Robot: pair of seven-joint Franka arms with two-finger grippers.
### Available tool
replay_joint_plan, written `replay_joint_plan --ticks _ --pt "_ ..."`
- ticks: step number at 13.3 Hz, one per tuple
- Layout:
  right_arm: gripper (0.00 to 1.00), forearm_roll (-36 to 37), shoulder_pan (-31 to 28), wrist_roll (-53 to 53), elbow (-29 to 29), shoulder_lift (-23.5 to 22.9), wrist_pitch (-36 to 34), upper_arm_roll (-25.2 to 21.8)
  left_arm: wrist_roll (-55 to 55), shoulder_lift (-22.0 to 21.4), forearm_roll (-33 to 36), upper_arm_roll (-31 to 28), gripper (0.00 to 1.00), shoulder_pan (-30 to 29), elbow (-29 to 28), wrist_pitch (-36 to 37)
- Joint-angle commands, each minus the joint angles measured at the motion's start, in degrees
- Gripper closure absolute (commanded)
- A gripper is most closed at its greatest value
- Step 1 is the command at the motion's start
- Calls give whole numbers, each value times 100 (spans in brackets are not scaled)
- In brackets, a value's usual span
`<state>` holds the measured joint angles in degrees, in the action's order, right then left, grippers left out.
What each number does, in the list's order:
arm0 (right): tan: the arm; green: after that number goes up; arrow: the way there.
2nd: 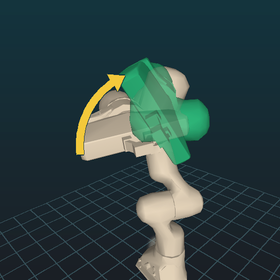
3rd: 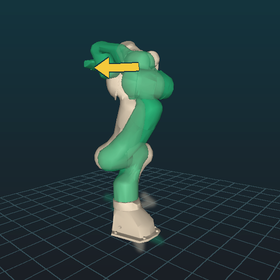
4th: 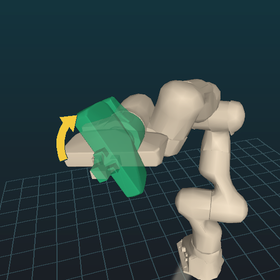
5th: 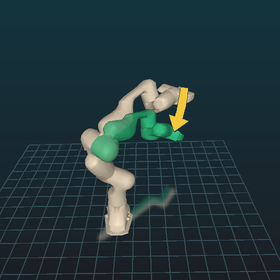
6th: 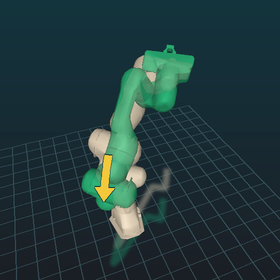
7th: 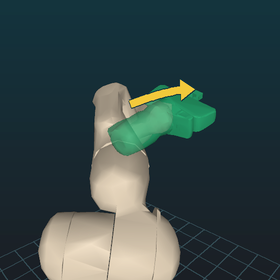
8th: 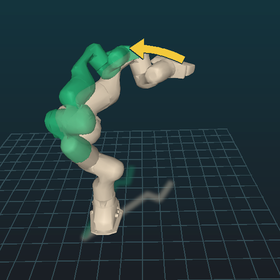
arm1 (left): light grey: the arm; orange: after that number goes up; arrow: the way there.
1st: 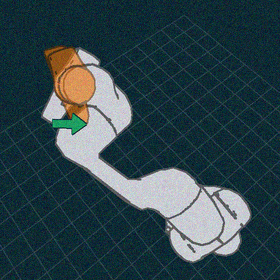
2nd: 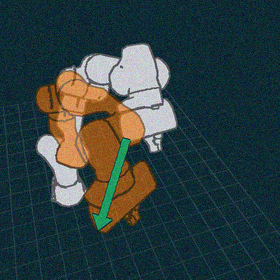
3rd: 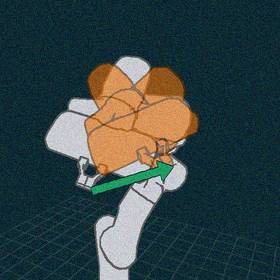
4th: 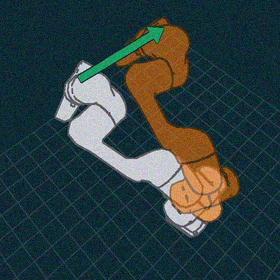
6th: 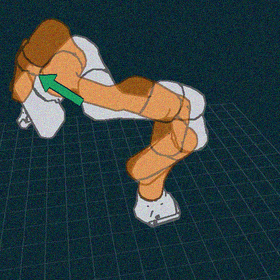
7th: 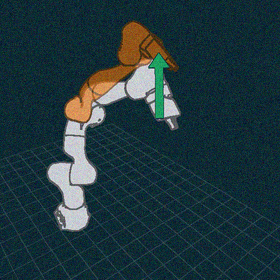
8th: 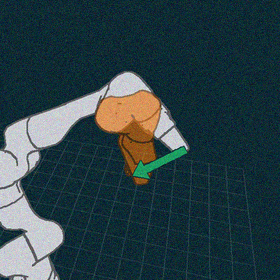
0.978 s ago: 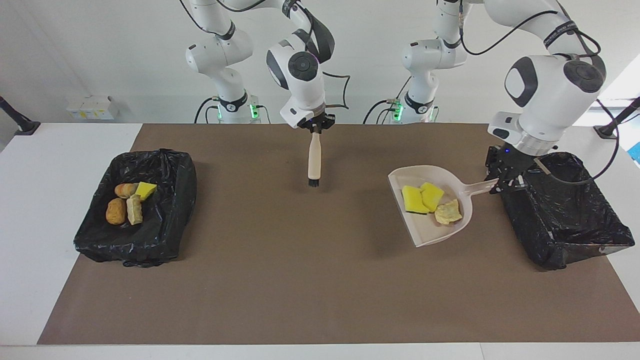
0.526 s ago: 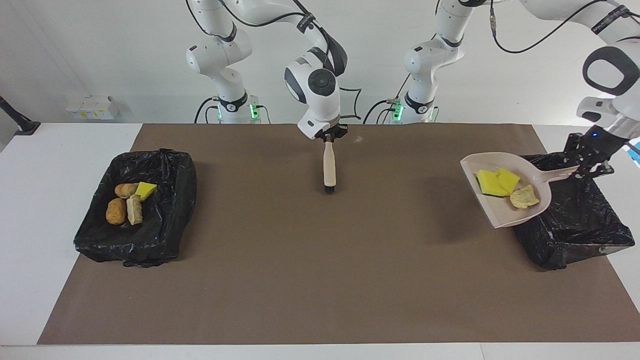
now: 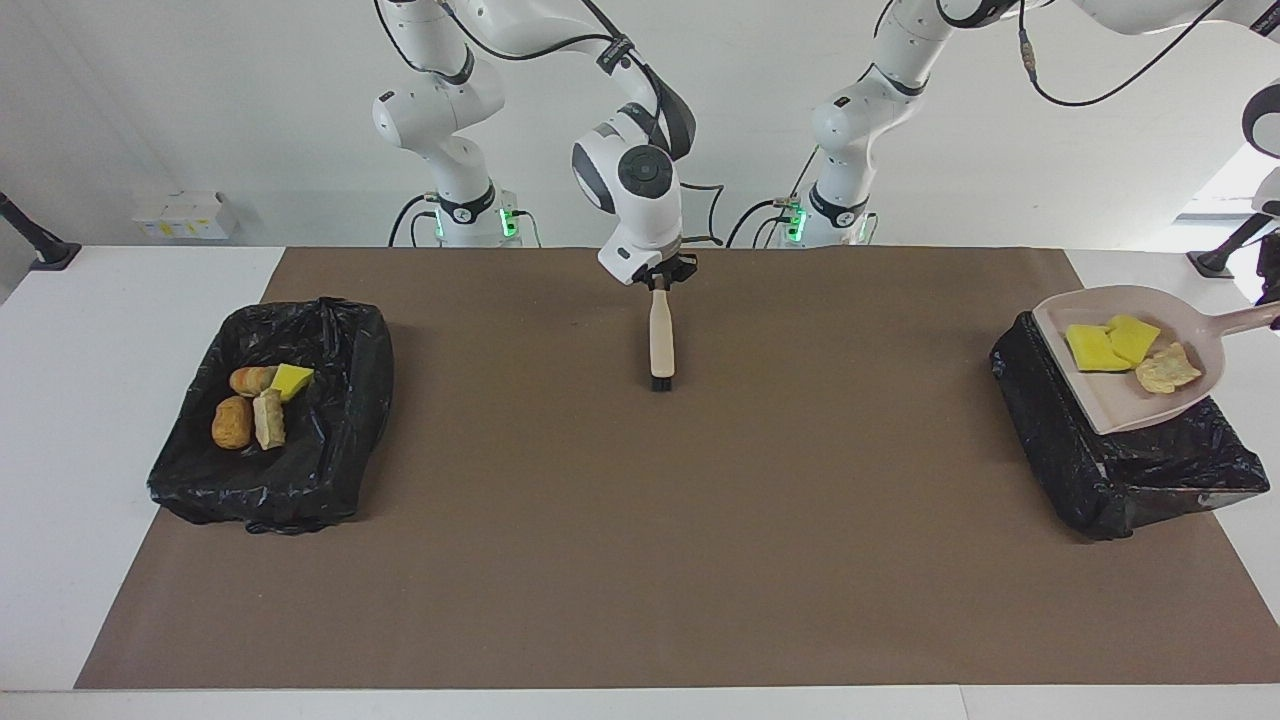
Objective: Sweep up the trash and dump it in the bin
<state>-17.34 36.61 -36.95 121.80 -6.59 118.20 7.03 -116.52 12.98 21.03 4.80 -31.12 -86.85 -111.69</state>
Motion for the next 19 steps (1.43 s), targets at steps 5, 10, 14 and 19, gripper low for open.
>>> replay_joint_plan --ticks 5,10,14,19 --pt "0 598 -408 284 -542 -61 116 -70 1427 -110 2507 30 100 597 -321 -433" --pt "0 1811 -1329 450 -1095 -53 133 -70 2387 -392 4730 39 100 985 -596 -292" --pt "0 2524 -2218 1355 -1456 105 -199 -79 2485 -629 5192 73 100 1020 -517 -363" --pt "0 2421 -2965 1831 -2142 570 -1174 -88 2494 -656 3720 179 100 1546 -412 41"
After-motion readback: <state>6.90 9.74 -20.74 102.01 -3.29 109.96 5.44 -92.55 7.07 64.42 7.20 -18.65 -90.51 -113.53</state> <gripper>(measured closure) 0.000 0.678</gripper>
